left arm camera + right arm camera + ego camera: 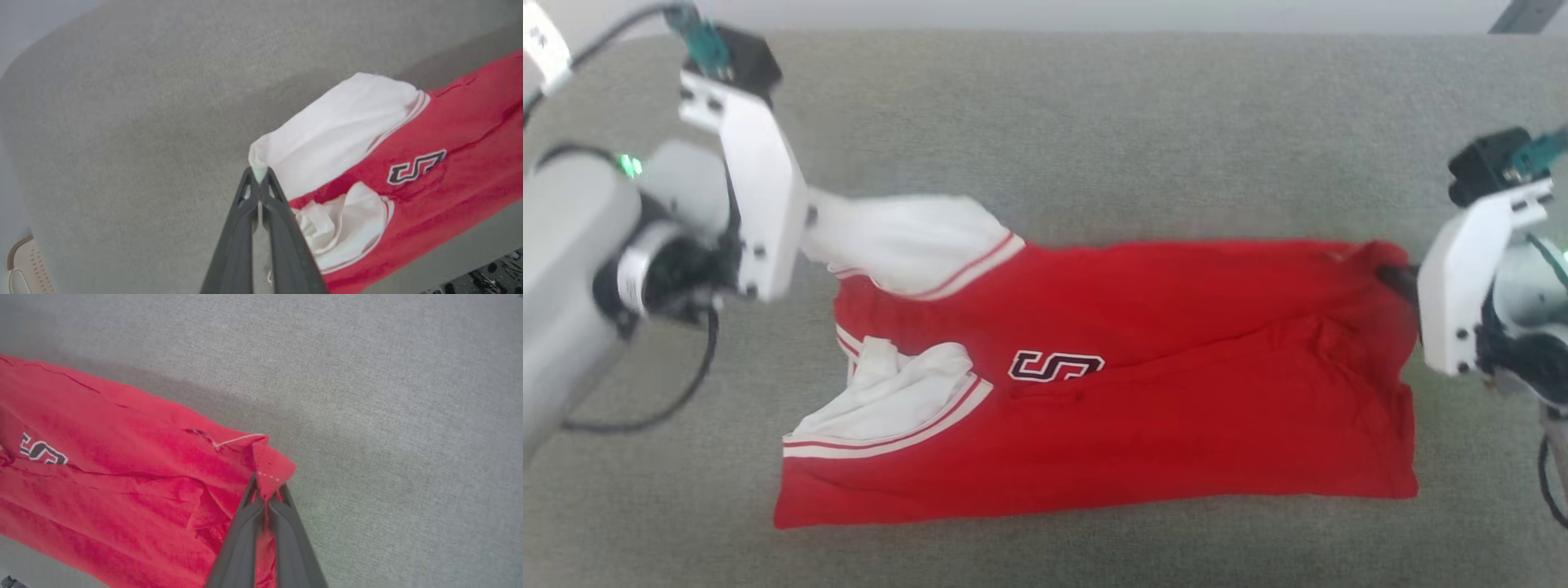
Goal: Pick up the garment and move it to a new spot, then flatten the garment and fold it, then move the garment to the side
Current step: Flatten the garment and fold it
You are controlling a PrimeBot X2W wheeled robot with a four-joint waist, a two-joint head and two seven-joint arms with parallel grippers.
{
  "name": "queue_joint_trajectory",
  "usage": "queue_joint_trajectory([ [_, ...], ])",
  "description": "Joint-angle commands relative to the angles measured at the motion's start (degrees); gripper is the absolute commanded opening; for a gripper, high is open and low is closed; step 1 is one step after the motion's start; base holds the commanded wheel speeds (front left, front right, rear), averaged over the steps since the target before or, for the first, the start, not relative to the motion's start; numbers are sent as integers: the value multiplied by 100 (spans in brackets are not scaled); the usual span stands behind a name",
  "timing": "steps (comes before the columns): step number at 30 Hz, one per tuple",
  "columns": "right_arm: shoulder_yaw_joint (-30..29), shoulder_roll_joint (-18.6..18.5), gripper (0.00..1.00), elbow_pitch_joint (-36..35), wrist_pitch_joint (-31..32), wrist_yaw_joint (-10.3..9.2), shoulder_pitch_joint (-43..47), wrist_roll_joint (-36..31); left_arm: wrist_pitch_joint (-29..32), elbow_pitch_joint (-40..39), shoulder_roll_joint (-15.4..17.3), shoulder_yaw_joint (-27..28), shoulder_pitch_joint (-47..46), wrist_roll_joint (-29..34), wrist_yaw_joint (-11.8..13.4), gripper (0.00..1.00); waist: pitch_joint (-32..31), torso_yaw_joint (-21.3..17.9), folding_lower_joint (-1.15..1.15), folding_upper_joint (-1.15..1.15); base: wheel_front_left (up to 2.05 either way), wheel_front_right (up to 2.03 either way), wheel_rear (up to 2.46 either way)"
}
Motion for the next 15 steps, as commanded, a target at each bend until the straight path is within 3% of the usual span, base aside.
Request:
queue_joint_trajectory([
  [1,-128,-6,0,-169,113,1,240,-40,70,-468,181,-22,203,-34,222,0,-79,78,0,0,0,0,0],
  [8,-721,189,0,-924,601,0,1204,-92,122,-2397,923,-141,1026,-225,1140,0,-204,164,0,0,0,0,0],
  [11,-958,347,0,-1165,747,0,1606,-117,48,-2813,1079,-237,1391,-302,1381,0,-223,169,0,0,0,0,0],
  [15,-1195,581,0,-1319,860,0,1988,-190,-114,-2971,1146,-353,1789,-354,1513,0,-227,133,0,0,0,0,0],
])
